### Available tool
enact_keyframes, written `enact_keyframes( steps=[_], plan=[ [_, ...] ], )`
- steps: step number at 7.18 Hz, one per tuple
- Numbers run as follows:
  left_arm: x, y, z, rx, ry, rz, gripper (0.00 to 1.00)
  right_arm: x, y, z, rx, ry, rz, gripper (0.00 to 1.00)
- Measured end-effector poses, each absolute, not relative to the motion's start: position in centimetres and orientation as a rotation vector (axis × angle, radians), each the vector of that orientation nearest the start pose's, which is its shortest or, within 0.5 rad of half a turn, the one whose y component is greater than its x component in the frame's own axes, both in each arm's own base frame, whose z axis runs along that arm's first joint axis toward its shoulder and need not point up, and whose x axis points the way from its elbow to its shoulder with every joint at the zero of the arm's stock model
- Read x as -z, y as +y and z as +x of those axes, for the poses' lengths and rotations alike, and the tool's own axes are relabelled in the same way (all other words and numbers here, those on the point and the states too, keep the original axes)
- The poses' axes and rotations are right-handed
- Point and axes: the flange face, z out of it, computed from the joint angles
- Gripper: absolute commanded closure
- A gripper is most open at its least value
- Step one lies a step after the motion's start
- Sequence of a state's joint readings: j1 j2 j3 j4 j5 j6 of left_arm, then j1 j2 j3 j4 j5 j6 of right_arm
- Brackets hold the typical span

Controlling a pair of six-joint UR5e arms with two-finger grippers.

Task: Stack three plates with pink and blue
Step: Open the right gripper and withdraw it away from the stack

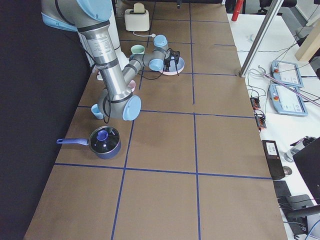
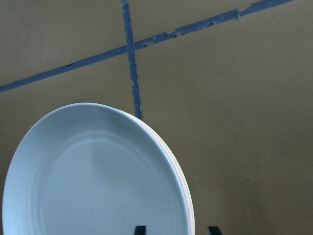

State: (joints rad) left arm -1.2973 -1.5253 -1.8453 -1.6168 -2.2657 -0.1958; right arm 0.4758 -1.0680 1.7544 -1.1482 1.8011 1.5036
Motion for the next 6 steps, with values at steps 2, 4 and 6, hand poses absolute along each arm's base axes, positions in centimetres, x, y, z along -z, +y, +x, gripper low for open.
enact_keyframes(
  steps=[2,4,6],
  plan=[
    [-54.8,-48.1,6.1,-0.164,0.733,0.090,0.00,-24.6,-42.7,-47.2,-0.264,-1.079,0.084,0.00],
    [-55.4,-48.1,4.5,-0.136,0.779,0.074,0.00,-27.4,-47.9,-38.7,-0.181,-0.962,0.098,0.00],
    [-57.9,-48.1,0.5,-0.138,0.807,0.086,0.00,-35.6,-51.5,-27.4,-0.018,-0.846,0.134,0.00]
  ],
)
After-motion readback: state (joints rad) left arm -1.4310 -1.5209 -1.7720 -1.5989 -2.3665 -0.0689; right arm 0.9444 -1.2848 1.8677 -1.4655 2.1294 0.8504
